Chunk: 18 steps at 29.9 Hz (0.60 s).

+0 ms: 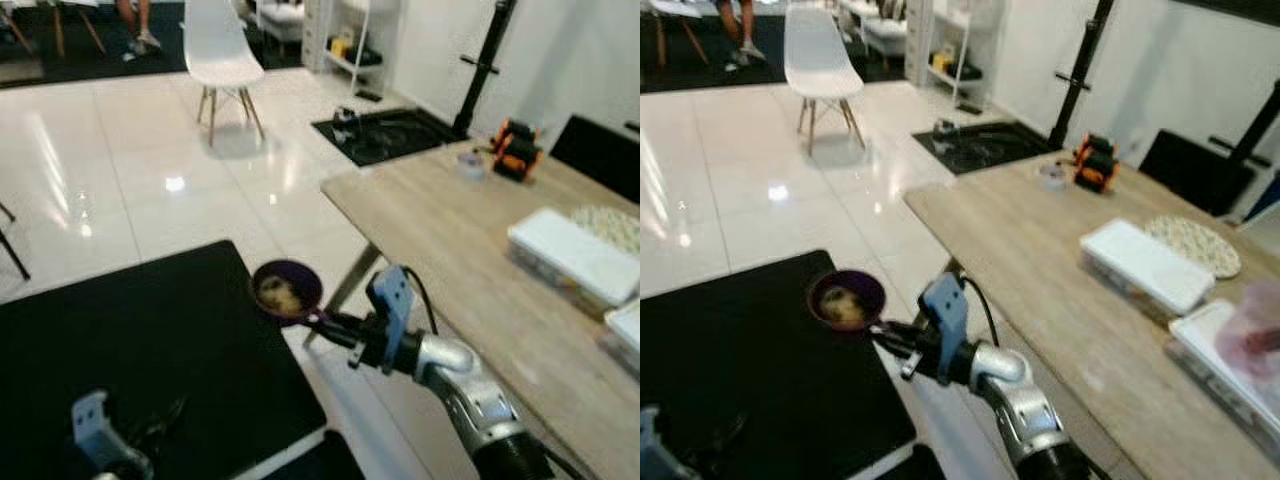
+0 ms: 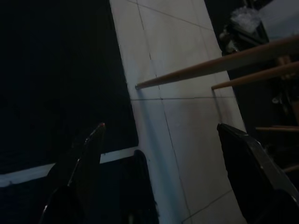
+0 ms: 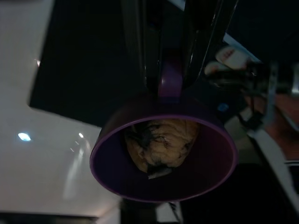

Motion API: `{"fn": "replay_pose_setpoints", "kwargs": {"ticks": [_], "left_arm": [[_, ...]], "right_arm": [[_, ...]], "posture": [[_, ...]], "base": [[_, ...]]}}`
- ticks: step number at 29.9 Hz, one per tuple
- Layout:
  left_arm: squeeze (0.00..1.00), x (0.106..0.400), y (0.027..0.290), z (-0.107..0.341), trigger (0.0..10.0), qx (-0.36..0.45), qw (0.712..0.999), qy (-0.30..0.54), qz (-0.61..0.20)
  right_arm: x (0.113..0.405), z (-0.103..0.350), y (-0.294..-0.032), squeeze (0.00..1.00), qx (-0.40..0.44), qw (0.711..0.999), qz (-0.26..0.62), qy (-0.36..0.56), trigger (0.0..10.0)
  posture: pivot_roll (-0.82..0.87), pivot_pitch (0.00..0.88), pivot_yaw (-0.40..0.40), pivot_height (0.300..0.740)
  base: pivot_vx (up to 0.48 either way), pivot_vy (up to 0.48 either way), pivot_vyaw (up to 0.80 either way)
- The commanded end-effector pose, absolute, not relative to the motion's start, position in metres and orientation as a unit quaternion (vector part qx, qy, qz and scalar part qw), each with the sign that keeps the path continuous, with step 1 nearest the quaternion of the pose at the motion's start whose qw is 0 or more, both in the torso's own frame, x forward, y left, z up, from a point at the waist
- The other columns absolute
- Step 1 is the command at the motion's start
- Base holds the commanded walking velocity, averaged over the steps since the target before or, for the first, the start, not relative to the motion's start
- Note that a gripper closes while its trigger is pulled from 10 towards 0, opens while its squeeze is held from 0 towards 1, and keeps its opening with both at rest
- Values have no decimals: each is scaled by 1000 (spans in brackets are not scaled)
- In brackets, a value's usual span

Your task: Restocking fridge

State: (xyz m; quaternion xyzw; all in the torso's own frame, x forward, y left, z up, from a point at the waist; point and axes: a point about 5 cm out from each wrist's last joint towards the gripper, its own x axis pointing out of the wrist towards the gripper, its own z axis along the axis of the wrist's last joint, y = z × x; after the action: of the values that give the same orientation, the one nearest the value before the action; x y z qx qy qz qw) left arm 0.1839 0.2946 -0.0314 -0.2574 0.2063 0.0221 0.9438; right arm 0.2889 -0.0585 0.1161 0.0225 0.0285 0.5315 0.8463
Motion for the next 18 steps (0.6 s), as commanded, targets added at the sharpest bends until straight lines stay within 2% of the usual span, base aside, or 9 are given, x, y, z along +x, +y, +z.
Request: {"fn": "replay_pose_setpoints", "kwargs": {"ticks": [1,6,18], "left_arm": [[0,178,290,-38,10000,-244,942,228,23],[0,180,285,-41,10000,-248,939,235,29],[0,177,278,-46,10000,-247,935,251,35]], "right_arm": [[291,122,-64,0,26,850,525,12,10000],[291,123,-63,0,28,849,527,12,10000],[291,119,-63,0,31,851,523,21,10000]], "posture": [[-43,0,-74,740],[-45,0,-77,740],[-45,0,-77,740]], "base": [[0,-480,0],[0,-474,0],[0,0,0]]}}
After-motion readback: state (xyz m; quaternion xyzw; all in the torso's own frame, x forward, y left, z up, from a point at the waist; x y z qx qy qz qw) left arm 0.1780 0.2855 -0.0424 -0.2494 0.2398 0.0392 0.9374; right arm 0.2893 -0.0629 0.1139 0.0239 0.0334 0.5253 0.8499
